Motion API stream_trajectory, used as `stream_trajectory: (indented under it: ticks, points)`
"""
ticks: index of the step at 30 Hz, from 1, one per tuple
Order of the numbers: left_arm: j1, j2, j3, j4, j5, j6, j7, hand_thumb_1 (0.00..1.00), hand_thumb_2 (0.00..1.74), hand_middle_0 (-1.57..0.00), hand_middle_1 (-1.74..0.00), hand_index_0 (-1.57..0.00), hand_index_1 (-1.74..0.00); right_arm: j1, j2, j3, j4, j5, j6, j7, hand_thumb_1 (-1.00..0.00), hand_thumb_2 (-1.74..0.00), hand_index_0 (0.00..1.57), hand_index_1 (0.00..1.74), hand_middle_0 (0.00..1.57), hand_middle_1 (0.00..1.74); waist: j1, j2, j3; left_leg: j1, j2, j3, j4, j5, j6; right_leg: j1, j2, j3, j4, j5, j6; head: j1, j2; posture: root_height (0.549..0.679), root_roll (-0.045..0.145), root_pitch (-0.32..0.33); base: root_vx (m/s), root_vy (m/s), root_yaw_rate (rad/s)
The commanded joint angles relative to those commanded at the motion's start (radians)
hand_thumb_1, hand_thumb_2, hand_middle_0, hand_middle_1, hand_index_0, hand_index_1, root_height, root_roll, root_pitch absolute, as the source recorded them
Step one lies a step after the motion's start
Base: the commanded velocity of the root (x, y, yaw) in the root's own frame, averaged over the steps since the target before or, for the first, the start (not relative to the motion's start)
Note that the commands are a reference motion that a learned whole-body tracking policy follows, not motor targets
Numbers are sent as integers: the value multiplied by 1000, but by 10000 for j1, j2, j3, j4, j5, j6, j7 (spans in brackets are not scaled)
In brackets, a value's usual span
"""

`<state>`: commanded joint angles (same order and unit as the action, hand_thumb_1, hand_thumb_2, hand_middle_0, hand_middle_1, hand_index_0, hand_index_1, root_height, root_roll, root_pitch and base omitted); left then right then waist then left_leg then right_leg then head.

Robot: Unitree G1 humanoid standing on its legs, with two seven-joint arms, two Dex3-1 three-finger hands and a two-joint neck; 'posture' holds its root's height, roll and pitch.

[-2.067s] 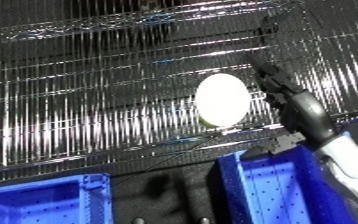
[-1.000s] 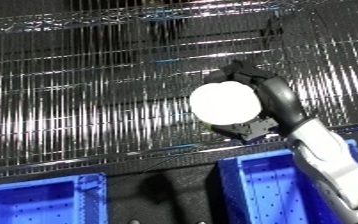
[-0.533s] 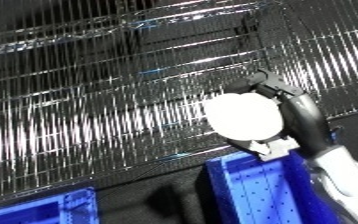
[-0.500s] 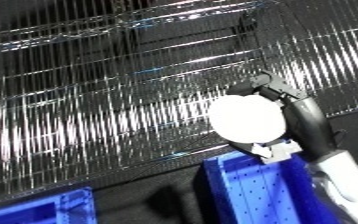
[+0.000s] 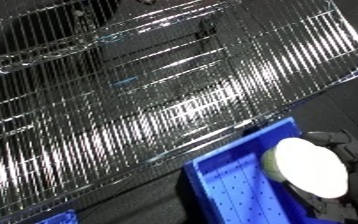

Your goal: Pick up the object and place it into the box

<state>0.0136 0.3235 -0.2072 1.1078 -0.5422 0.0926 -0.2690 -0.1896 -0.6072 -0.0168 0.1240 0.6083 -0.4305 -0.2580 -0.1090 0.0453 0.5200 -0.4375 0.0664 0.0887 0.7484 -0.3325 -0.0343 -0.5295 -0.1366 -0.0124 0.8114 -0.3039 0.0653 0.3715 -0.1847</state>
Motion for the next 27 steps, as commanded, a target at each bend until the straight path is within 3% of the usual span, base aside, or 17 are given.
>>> stream_trajectory:
  ticks: [2, 4, 11, 19, 27]
  points:
    - [-72, -49, -77, 16, -84, -18, 25, 0, 0, 0, 0, 0, 0, 184, 36, -45, 636, 17, 49, -124, -850, -1479, 1334, 1479, 1334, 1479, -34, 29, 0, 30, -19, 41, -43, 2, 2, 24, 16, 20, -88, 38, -2, 285, -158, 633, 74, 39, -52, 41, -51]
    - [-158, -64, -197, 46, -176, -29, 48, 0, 0, 0, 0, 0, 0, 221, 8, 22, 1368, 170, 213, -47, -750, -1305, 1178, 1305, 1178, 1305, -29, 61, 0, 31, -46, 62, -59, -4, 6, 30, 24, 28, -147, 73, -12, 526, -343, 634, 75, 40, -53, 27, -14]
    - [-394, 24, -642, 226, -382, -24, 3, 0, 0, 0, 0, 0, 0, -234, -56, 580, 4196, 1729, 603, 1079, -400, -696, 628, 696, 628, 696, 161, 177, 0, 97, -172, 35, -142, 27, 3, 153, 6, -24, -316, 143, -93, 1301, -1046, 636, 76, 36, -33, 12, 36]
    - [-755, 134, -899, 457, -402, 86, -164, 0, 0, 0, 0, 0, 0, -1281, 67, 905, 6904, 2277, 764, 1890, 0, 0, 0, 0, 0, 0, 413, 288, 0, 100, -335, -29, -214, 5, 32, 234, 22, -111, -366, 178, -118, 1584, -1686, 636, 76, 29, -22, -1, 55]
    - [-912, 236, -977, 539, -454, 128, -253, 0, 0, 0, 0, 0, 0, -1545, 224, 926, 7617, 2500, 932, 2526, 0, 0, 0, 0, 0, 0, 525, 269, 0, 62, -414, -95, -276, 38, 57, 241, 102, -189, -340, 179, -117, 1288, -1944, 636, 73, 27, -21, -7, 32]
